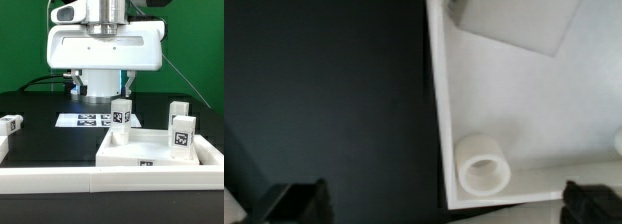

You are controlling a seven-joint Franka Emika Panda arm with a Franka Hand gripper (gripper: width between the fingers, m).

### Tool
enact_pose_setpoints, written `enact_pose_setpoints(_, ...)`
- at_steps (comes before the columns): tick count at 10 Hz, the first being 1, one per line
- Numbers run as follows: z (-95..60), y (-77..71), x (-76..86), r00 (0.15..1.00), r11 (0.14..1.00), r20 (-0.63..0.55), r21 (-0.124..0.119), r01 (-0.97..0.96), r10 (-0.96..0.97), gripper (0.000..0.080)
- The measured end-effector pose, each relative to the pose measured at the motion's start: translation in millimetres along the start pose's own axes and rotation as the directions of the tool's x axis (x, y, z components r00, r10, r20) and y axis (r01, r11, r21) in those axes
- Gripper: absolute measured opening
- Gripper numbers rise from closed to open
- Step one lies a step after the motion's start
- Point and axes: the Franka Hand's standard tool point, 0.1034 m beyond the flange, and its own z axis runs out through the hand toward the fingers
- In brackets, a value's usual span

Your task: Assemble square table

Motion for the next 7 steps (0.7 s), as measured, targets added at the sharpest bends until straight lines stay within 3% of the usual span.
enact_pose_setpoints(2, -0.1, 17.5, 4.1, 1.0, 1.0, -0.001, -0.007, -0.002, 0.002, 0.0648)
enact_pose_setpoints(5, 1.2, 91.0, -8.6, 0.999, 0.999, 0.031, -0.028, -0.036, 0.037, 0.0648)
enact_pose_setpoints(6, 3.0, 107.7, -11.5, 0.999, 0.999, 0.036, -0.029, -0.023, 0.024, 0.0648)
enact_pose_setpoints(7, 3.1, 114.7, -9.3, 0.999, 0.999, 0.035, -0.032, -0.03, 0.031, 0.0648)
